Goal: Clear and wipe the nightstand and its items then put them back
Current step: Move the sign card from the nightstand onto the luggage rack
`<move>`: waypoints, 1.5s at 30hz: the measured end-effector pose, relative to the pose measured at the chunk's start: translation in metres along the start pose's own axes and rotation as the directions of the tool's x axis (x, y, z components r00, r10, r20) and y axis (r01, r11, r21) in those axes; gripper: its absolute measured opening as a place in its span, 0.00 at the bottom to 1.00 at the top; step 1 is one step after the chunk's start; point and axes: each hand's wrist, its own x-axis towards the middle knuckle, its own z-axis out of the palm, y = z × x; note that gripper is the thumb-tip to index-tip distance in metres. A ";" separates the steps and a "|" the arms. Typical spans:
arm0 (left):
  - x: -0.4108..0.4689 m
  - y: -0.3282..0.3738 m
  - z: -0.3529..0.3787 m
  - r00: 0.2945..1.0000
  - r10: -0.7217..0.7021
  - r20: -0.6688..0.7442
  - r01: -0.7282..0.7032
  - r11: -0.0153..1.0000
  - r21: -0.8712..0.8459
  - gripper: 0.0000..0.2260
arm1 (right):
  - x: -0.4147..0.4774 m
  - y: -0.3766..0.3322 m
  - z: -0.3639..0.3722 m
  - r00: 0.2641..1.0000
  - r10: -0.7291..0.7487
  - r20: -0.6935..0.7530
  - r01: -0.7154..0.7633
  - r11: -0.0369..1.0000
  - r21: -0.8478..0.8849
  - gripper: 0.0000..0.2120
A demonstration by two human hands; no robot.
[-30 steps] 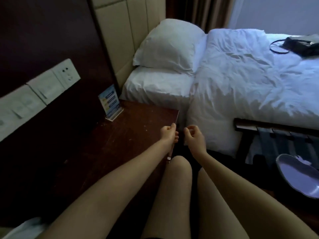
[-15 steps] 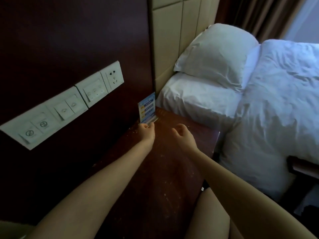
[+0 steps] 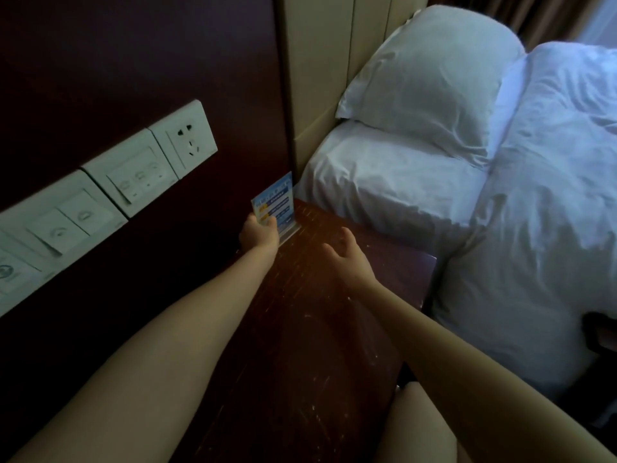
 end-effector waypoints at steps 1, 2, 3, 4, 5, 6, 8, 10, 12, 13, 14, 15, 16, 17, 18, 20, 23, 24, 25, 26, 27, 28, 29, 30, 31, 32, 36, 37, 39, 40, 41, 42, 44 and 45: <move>0.002 0.000 0.001 1.000 0.008 -0.008 -0.008 1.000 0.023 0.14 | 0.001 0.003 -0.001 1.000 0.007 0.000 -0.007 1.000 -0.002 0.34; 0.005 0.001 0.001 0.999 0.036 -0.025 -0.034 0.997 0.070 0.14 | 0.002 0.005 -0.002 1.000 0.011 0.000 -0.011 1.000 -0.003 0.34; 0.007 0.002 0.002 0.995 0.088 -0.037 -0.081 0.986 0.146 0.13 | 0.002 0.008 -0.003 1.000 0.013 0.000 -0.013 1.000 0.000 0.34; 0.009 0.004 0.002 0.988 0.148 -0.040 -0.136 0.966 0.222 0.13 | 0.002 0.011 -0.003 1.000 0.016 0.000 -0.016 1.000 0.007 0.33; 0.009 0.007 0.002 0.978 0.206 -0.040 -0.188 0.944 0.269 0.12 | 0.001 0.013 -0.003 1.000 0.020 0.001 -0.020 1.000 0.015 0.33; 0.009 0.010 0.002 0.965 0.259 -0.040 -0.237 0.926 0.295 0.12 | 0.000 0.014 -0.004 1.000 0.024 0.000 -0.024 1.000 0.019 0.33; 0.004 0.015 0.005 0.936 0.351 -0.033 -0.323 0.890 0.322 0.10 | -0.004 0.016 -0.004 0.999 0.039 -0.004 -0.039 0.999 0.021 0.33; -0.007 0.020 0.007 0.919 0.394 -0.011 -0.370 0.873 0.316 0.10 | -0.008 0.016 -0.007 0.999 0.046 -0.011 -0.046 0.999 0.017 0.33; -0.020 0.027 0.010 0.920 0.392 0.010 -0.379 0.884 0.274 0.10 | -0.013 0.014 -0.013 0.999 0.034 -0.028 -0.034 0.999 0.016 0.32; -0.027 0.030 0.012 0.920 0.391 0.025 -0.384 0.887 0.255 0.10 | -0.015 0.012 -0.018 0.999 0.029 -0.042 -0.028 0.999 0.022 0.32; -0.034 0.033 0.014 0.915 0.400 0.046 -0.399 0.884 0.244 0.09 | -0.018 0.011 -0.023 0.998 0.024 -0.061 -0.022 0.999 0.032 0.32; -0.042 0.037 0.016 0.906 0.417 0.073 -0.422 0.875 0.239 0.09 | -0.020 0.010 -0.029 0.996 0.018 -0.083 -0.015 0.999 0.040 0.31; -0.048 0.040 0.018 0.894 0.435 0.105 -0.448 0.862 0.237 0.09 | -0.023 0.010 -0.035 0.995 0.013 -0.104 -0.008 0.999 0.049 0.32; -0.056 0.045 0.020 0.883 0.447 0.139 -0.468 0.851 0.237 0.09 | -0.026 0.010 -0.043 0.993 0.011 -0.120 -0.003 0.998 0.061 0.31; -0.063 0.049 0.023 0.875 0.453 0.172 -0.483 0.843 0.234 0.09 | -0.030 0.010 -0.051 0.991 0.012 -0.132 -0.002 0.997 0.078 0.31; -0.079 0.056 0.028 0.859 0.451 0.243 -0.499 0.843 0.200 0.09 | -0.038 0.011 -0.070 0.989 0.026 -0.148 -0.009 0.993 0.113 0.31; -0.108 0.061 0.037 0.811 0.437 0.388 -0.518 0.845 0.131 0.09 | -0.053 0.015 -0.101 0.978 0.067 -0.196 -0.036 0.986 0.161 0.31; -0.118 0.061 0.042 0.789 0.432 0.436 -0.523 0.846 0.107 0.09 | -0.059 0.017 -0.111 0.974 0.082 -0.211 -0.048 0.985 0.165 0.32; -0.129 0.062 0.047 0.771 0.424 0.475 -0.517 0.852 0.078 0.09 | -0.066 0.019 -0.121 0.970 0.104 -0.220 -0.066 0.983 0.173 0.33; -0.142 0.063 0.051 0.752 0.417 0.511 -0.506 0.861 0.042 0.09 | -0.073 0.022 -0.130 0.965 0.133 -0.224 -0.089 0.976 0.197 0.33; -0.154 0.065 0.056 0.732 0.410 0.544 -0.492 0.871 0.006 0.09 | -0.080 0.025 -0.138 0.961 0.164 -0.223 -0.108 0.964 0.243 0.32; -0.166 0.065 0.061 0.711 0.408 0.573 -0.482 0.876 -0.025 0.10 | -0.089 0.029 -0.146 0.958 0.187 -0.219 -0.119 0.949 0.291 0.30; -0.179 0.065 0.066 0.690 0.407 0.599 -0.479 0.877 -0.045 0.10 | -0.098 0.033 -0.153 0.956 0.198 -0.217 -0.121 0.939 0.322 0.26; -0.191 0.065 0.070 0.669 0.408 0.621 -0.478 0.876 -0.061 0.10 | -0.108 0.038 -0.159 0.954 0.204 -0.220 -0.123 0.934 0.334 0.21; -0.204 0.065 0.074 0.650 0.407 0.641 -0.475 0.877 -0.075 0.10 | -0.116 0.044 -0.165 0.951 0.211 -0.228 -0.121 0.929 0.351 0.17; -0.216 0.063 0.078 0.634 0.408 0.657 -0.468 0.879 -0.095 0.10 | -0.126 0.050 -0.170 0.944 0.222 -0.245 -0.119 0.920 0.374 0.15; -0.257 0.058 0.091 0.591 0.402 0.700 -0.429 0.891 -0.149 0.11 | -0.161 0.073 -0.194 0.920 0.237 -0.313 -0.083 0.897 0.434 0.11; -0.265 0.056 0.093 0.583 0.394 0.711 -0.423 0.894 -0.149 0.11 | -0.169 0.077 -0.199 0.915 0.233 -0.328 -0.065 0.891 0.450 0.09; -0.283 0.050 0.099 0.570 0.377 0.730 -0.392 0.906 -0.161 0.11 | -0.185 0.086 -0.207 0.901 0.233 -0.365 -0.032 0.876 0.481 0.07; -0.292 0.047 0.102 0.564 0.367 0.740 -0.366 0.914 -0.174 0.10 | -0.192 0.091 -0.211 0.893 0.240 -0.381 -0.022 0.869 0.494 0.07; -0.301 0.044 0.105 0.558 0.353 0.751 -0.338 0.923 -0.183 0.10 | -0.200 0.095 -0.214 0.885 0.246 -0.395 -0.015 0.864 0.504 0.07; -0.309 0.041 0.107 0.553 0.341 0.760 -0.315 0.930 -0.188 0.10 | -0.207 0.099 -0.217 0.878 0.250 -0.408 -0.009 0.861 0.509 0.07; -0.324 0.034 0.113 0.546 0.318 0.775 -0.284 0.941 -0.186 0.11 | -0.219 0.107 -0.223 0.861 0.264 -0.436 -0.001 0.857 0.516 0.07; -0.332 0.029 0.116 0.535 0.312 0.785 -0.271 0.944 -0.190 0.12 | -0.227 0.110 -0.226 0.850 0.273 -0.451 -0.001 0.856 0.517 0.08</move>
